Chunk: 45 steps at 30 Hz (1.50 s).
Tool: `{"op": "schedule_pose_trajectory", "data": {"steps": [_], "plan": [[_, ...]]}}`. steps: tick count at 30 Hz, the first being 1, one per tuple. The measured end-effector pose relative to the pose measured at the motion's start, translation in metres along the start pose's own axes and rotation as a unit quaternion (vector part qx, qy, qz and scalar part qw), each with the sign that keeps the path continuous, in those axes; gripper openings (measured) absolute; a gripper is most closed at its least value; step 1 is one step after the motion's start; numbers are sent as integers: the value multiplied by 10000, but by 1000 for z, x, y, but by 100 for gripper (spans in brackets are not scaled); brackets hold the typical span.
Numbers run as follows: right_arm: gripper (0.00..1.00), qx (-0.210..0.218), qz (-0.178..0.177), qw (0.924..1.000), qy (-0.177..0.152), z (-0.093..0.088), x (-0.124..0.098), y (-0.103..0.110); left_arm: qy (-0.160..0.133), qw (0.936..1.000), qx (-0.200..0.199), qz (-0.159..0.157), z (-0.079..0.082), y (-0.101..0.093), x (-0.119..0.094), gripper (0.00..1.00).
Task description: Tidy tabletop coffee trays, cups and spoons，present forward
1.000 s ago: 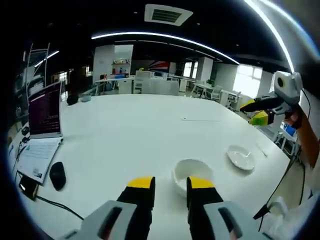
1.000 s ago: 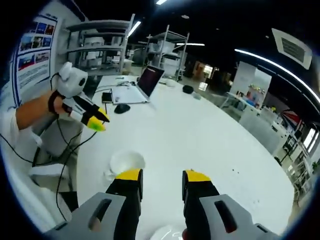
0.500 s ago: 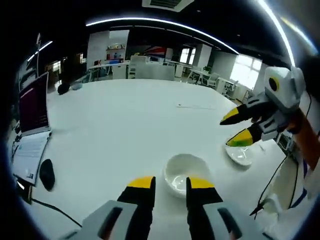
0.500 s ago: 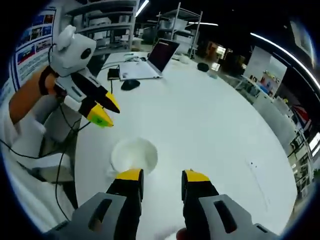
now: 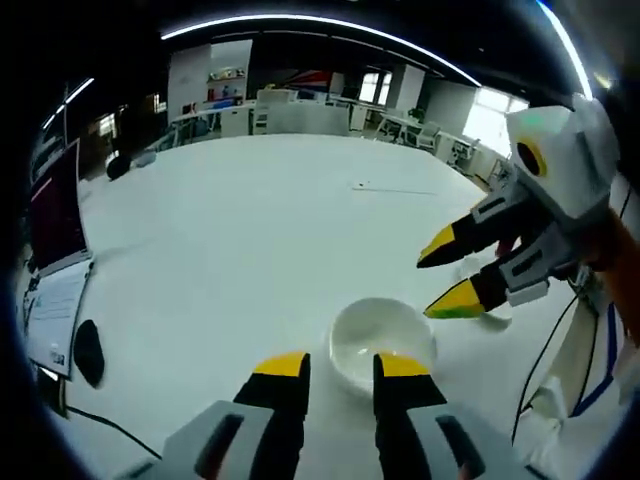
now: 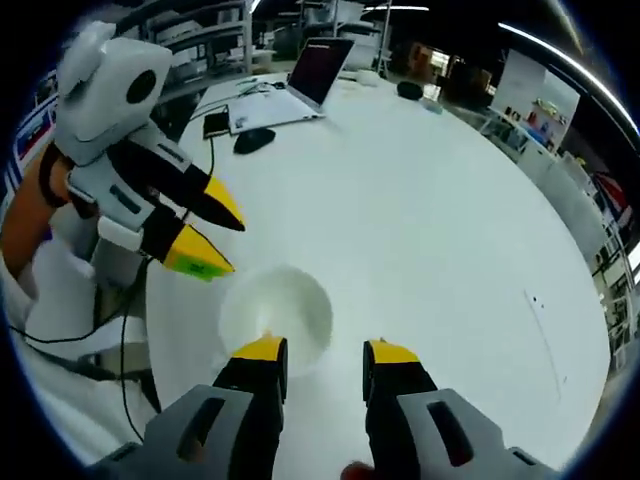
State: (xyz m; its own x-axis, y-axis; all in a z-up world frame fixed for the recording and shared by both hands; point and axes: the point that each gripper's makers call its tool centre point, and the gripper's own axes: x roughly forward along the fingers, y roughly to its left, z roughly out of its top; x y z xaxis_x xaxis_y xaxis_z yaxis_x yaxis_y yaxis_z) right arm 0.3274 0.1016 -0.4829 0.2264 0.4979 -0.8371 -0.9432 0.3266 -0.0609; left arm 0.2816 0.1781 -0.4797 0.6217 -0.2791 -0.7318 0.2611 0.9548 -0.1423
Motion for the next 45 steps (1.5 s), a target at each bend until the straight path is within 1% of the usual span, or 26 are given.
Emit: {"op": "schedule_pose_trajectory", "data": {"steps": [2, 4, 5, 6, 7, 8, 9, 12, 13, 15, 16, 17, 18, 19, 21, 22, 25, 27, 29, 31, 35, 39, 41, 43, 44, 45], "plan": [[31, 42, 21, 9999, 104, -2, 5, 0, 173, 9998, -48, -60, -8, -7, 6, 28], [30, 64, -2, 9999, 146, 1, 11, -3, 236, 9997, -53, -53, -9, -8, 12, 28], [30, 77, -6, 9998, 159, 0, 13, -3, 261, 9997, 19, -24, -10, -9, 14, 28], [28, 167, 25, 9997, 150, 1, 15, -3, 290, 9996, 29, 2, -10, -9, 15, 28], [27, 393, 122, 9990, 153, -2, 15, 4, 291, 9996, 67, 16, -10, -8, 18, 28], [27, 407, 114, 9989, 180, -3, 16, 3, 354, 9994, 47, -29, -10, -6, 21, 28], [27, 355, 107, 9991, 180, -2, 19, 2, 361, 9993, 32, -37, -10, -6, 23, 28], [27, 254, -18, 9991, 328, -5, 24, 1, 375, 9993, 32, -24, -10, -7, 24, 28], [27, 233, -85, 9987, 445, -9, 25, 0, 401, 9992, 49, -19, -11, -8, 26, 28], [26, 140, -176, 9981, 580, -10, 30, -2, 497, 9987, 56, 11, -13, -5, 29, 28], [26, 127, -167, 9982, 557, -9, 31, -2, 605, 9981, 112, 81, -18, -3, 29, 27], [25, 173, -162, 9981, 568, -9, 32, -2, 605, 9980, 119, 108, -18, -3, 30, 26], [21, 440, -20, 9972, 611, -10, 34, 3, 663, 9977, 52, 126, -17, 1, 34, 25], [21, 563, 6, 9962, 659, -10, 34, 3, 691, 9975, 61, 120, -17, 0, 34, 25], [18, 585, -100, 9956, 720, -13, 36, -3, 778, 9969, 32, 124, -17, 1, 35, 24], [17, 642, -91, 9944, 838, -17, 36, -3, 799, 9967, 23, 143, -15, 4, 37, 24], [17, 681, -88, 9933, 926, -21, 38, -3, 975, 9950, 41, 207, -13, 8, 43, 23], [16, 690, -109, 9922, 1034, -23, 41, -4, 1043, 9943, 32, 209, -15, 8, 44, 21], [13, 752, -98, 9911, 1095, -25, 42, -2, 1146, 9928, 112, 326, -17, 10, 45, 18], [13, 857, -129, 9895, 1157, -26, 41, -3, 1165, 9925, 3, 380, -17, 14, 46, 18], [11, 1224, -138, 9846, 1241, -27, 40, -5, 1180, 9919, -139, 456, -17, 14, 46, 16], [9, 1608, -222, 9781, 1303, -26, 42, -8, 1179, 9904, -441, 573, -13, 20, 50, 13], [9, 1640, -263, 9773, 1315, -27, 41, -7, 1191, 9894, -554, 625, -12, 20, 51, 12], [8, 1753, -331, 9747, 1346, -27, 40, -8, 1251, 9874, -692, 681, -12, 21, 51, 11], [8, 1812, -368, 9729, 1390, -28, 40, -8, 1290, 9857, -817, 718, -14, 17, 49, 11], [7, 1857, -391, 9717, 1407, -29, 40, -8, 1342, 9845, -851, 742, -15, 16, 49, 10]]}}
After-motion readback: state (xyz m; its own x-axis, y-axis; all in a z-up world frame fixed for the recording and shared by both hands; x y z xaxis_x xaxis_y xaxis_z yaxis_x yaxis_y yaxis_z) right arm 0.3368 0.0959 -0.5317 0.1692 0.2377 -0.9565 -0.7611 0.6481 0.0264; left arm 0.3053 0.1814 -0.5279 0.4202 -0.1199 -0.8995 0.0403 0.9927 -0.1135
